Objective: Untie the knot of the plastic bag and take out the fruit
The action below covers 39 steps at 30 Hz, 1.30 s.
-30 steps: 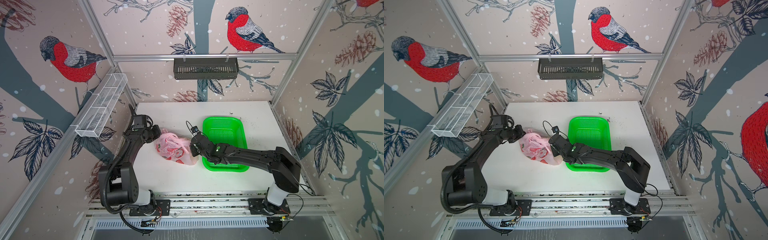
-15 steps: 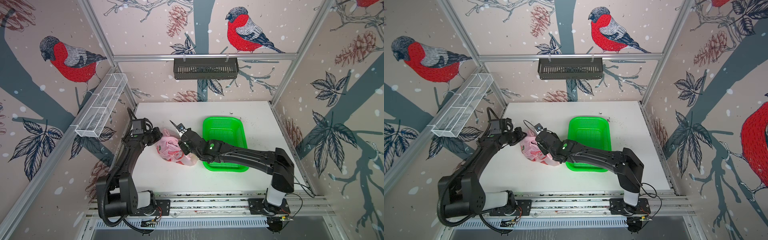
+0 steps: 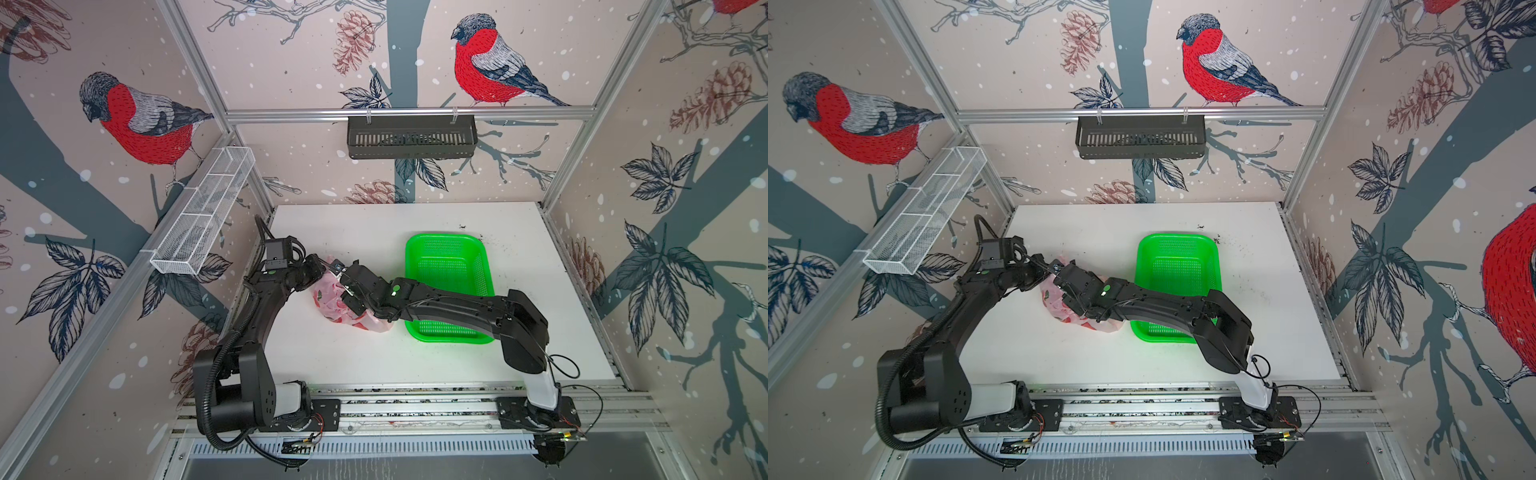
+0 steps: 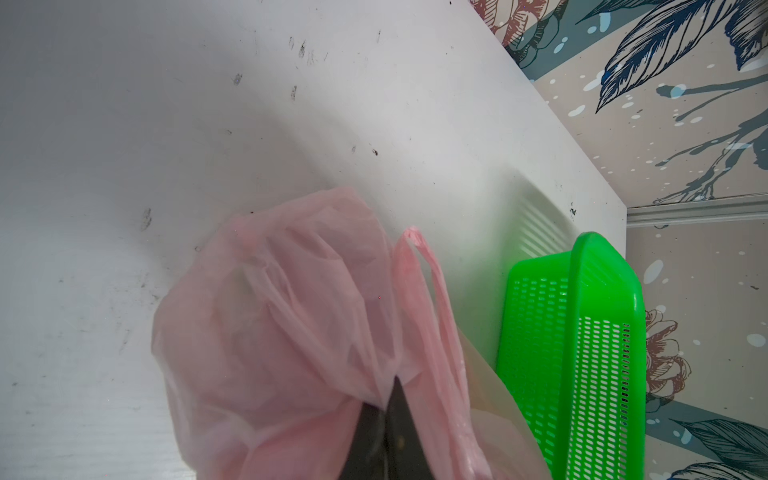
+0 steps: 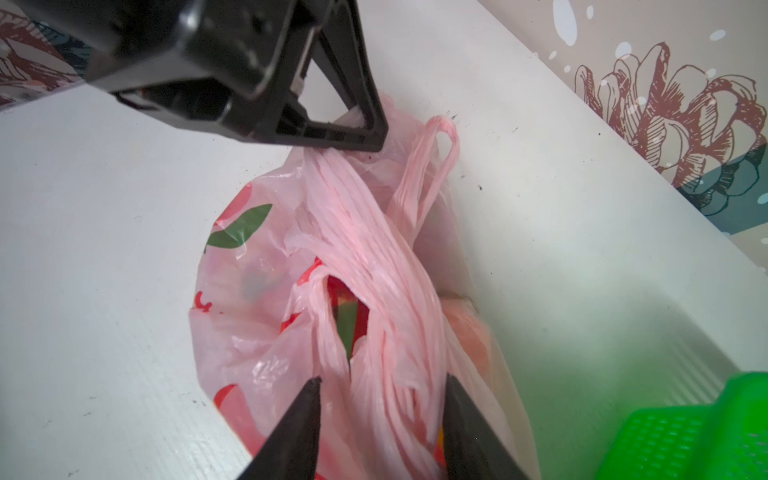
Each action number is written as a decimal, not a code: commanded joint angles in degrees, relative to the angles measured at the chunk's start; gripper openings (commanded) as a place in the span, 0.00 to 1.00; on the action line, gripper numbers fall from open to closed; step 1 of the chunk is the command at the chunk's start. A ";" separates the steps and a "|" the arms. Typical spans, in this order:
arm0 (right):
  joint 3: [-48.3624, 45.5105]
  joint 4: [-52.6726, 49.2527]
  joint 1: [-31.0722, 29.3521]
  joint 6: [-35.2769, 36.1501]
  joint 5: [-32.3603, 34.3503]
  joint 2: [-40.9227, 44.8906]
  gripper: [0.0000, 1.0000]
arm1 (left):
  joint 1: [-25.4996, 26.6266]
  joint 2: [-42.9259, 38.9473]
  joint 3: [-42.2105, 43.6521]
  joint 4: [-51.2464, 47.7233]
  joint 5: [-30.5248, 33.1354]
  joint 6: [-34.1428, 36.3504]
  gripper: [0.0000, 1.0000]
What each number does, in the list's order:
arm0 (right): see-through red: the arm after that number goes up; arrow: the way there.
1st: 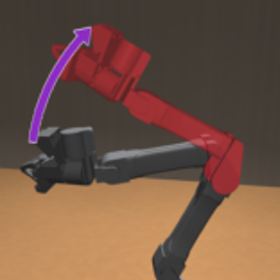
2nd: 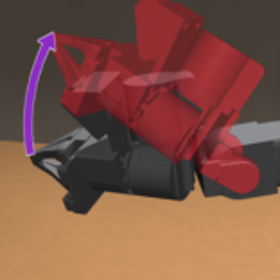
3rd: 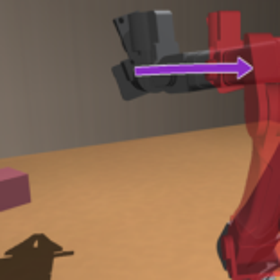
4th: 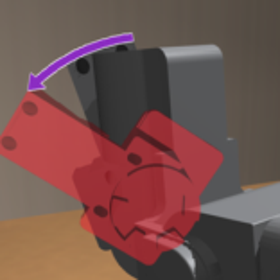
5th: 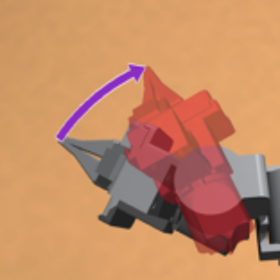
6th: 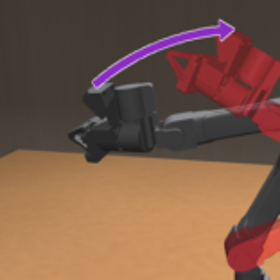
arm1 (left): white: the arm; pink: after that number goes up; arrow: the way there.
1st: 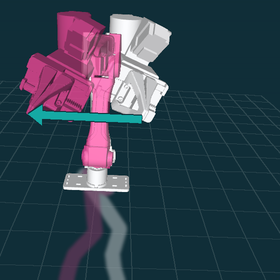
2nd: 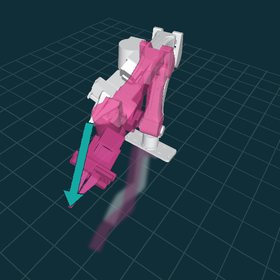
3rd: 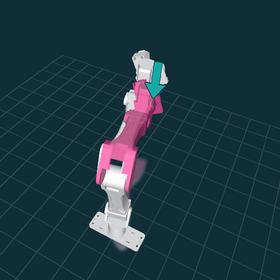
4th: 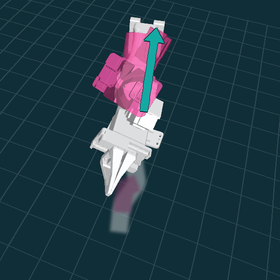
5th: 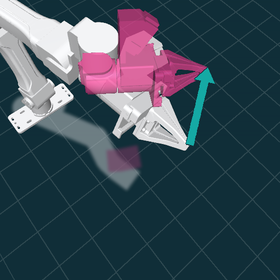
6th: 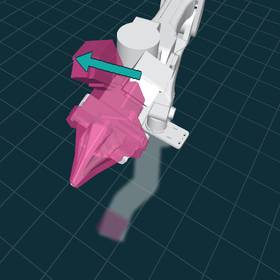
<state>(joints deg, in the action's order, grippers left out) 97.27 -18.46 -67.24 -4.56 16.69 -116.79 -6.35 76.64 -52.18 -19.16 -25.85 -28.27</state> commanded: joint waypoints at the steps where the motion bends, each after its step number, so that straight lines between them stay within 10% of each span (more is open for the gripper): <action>1: 0.12 -0.83 0.26 0.25 -0.28 0.22 0.48 | -0.24 0.26 -1.14 1.27 0.45 0.34 0.02; 14: -9.85 3.34 2.32 -3.23 1.77 7.66 0.17 | -1.11 2.36 -2.18 1.77 3.38 0.16 0.02; 39: -21.47 16.67 6.60 -13.03 4.39 17.50 0.14 | -10.18 -3.87 4.10 4.75 1.03 -3.28 0.02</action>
<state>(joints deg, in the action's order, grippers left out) 75.53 -4.73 -60.77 -16.58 20.10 -99.48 -15.57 73.45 -48.34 -17.04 -24.45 -31.48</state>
